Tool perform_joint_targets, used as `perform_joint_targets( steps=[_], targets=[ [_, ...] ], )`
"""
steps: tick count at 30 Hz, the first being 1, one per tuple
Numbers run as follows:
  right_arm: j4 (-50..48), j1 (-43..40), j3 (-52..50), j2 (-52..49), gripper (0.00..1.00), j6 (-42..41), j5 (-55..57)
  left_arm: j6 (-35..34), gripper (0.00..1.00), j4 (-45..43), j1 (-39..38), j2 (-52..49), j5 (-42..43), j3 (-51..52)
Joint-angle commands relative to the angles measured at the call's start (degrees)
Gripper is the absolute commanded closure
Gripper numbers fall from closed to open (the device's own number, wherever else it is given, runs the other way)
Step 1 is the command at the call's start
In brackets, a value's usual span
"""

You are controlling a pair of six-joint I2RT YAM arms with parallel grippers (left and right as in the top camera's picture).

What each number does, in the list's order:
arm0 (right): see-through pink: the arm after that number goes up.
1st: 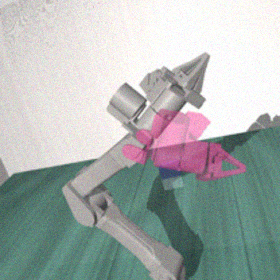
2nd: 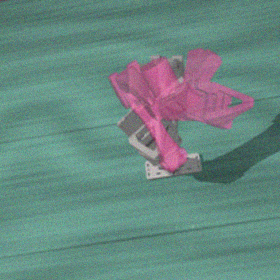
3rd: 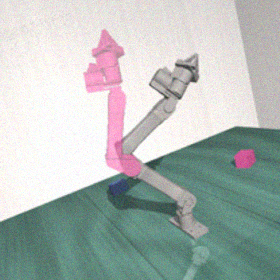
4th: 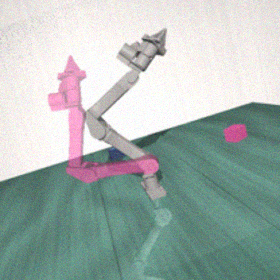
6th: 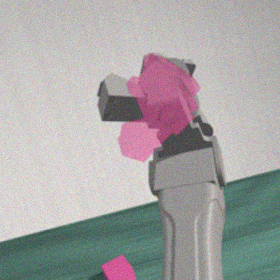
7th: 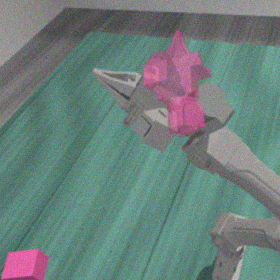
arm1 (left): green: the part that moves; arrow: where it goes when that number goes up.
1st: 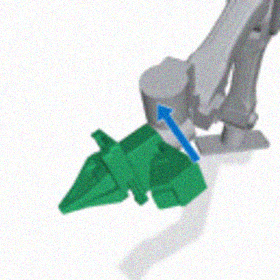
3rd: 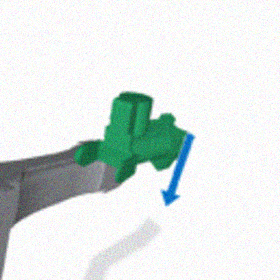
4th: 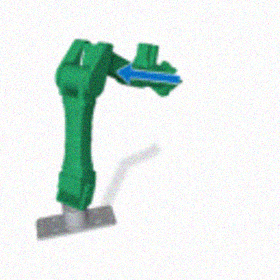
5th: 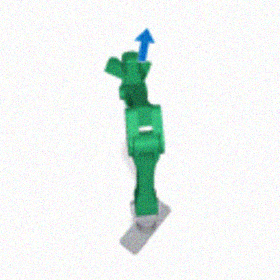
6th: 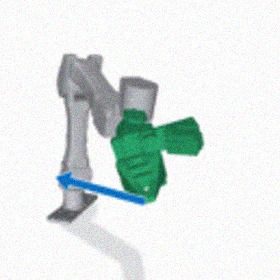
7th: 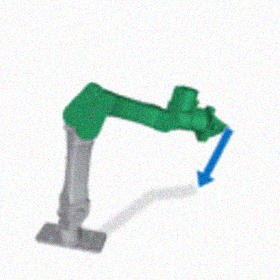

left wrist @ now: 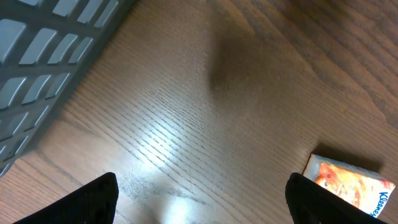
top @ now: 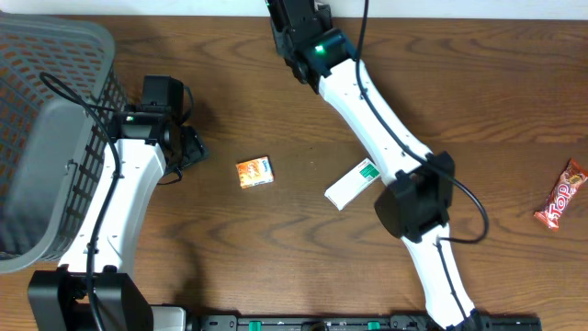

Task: Scan the item barcode
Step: 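Hold the bottle label facing the white scanner with the right gripper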

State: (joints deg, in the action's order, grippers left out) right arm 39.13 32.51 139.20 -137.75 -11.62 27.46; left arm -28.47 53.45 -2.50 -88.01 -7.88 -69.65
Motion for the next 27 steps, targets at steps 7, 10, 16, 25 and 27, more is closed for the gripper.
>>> perform_joint_targets(
  steps=[7,10,16,25,27],
  targets=[
    [-13.18,-1.60,0.87,-8.13,0.46,8.02,9.77,0.17,0.14,0.11,0.20,0.02,-0.74,0.44],
    [-18.27,-1.75,0.87,-10.29,0.46,10.27,9.88,0.17,0.14,0.11,0.20,0.02,-0.74,0.44],
    [-24.79,-2.27,0.87,-12.57,0.45,11.08,10.16,0.17,0.14,0.11,0.20,0.02,-0.74,0.44],
    [-25.88,-3.45,0.87,-13.99,0.48,11.06,10.16,0.17,0.14,0.11,0.20,0.02,-0.74,0.44],
    [-25.49,-3.80,0.87,-14.01,0.48,11.04,10.14,0.17,0.14,0.11,0.20,0.02,-0.74,0.44]
  ],
)
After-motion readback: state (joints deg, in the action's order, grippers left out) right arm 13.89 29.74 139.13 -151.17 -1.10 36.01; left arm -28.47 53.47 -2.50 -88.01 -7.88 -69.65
